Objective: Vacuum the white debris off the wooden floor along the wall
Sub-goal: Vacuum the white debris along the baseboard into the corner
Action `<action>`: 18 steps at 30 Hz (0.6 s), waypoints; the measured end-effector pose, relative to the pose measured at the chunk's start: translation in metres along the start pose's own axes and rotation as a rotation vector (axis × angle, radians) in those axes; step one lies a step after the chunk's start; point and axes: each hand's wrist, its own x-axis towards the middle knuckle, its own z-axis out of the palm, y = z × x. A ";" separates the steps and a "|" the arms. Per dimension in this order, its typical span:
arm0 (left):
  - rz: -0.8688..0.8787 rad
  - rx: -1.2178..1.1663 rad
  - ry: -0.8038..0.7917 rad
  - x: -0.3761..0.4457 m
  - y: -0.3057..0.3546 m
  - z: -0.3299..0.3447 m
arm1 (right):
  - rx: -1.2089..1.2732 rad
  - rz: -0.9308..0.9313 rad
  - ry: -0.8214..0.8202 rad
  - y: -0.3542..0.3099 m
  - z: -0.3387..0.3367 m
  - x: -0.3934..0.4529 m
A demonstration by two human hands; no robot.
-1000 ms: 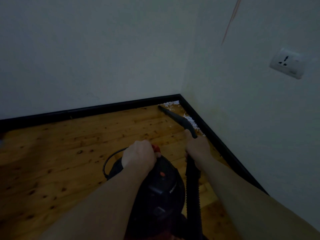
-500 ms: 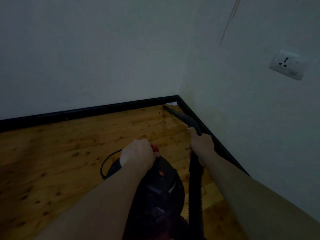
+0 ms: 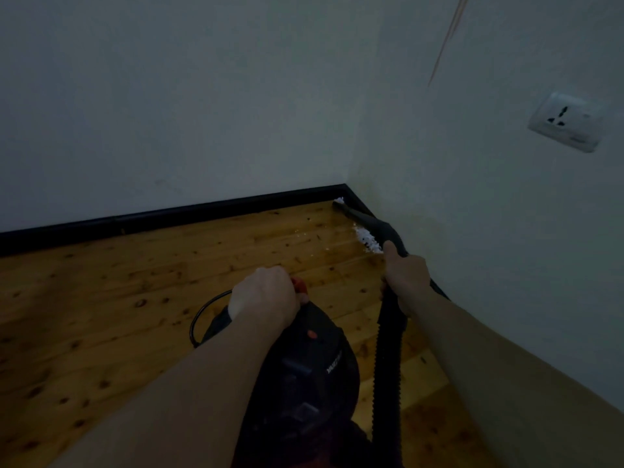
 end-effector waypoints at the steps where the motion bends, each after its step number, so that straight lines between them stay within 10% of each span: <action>1: 0.000 -0.001 -0.004 0.000 0.000 0.000 | 0.006 0.001 0.010 0.001 0.000 0.003; 18: 0.031 -0.026 0.000 -0.002 -0.001 -0.001 | 0.040 0.013 -0.006 -0.007 -0.001 0.017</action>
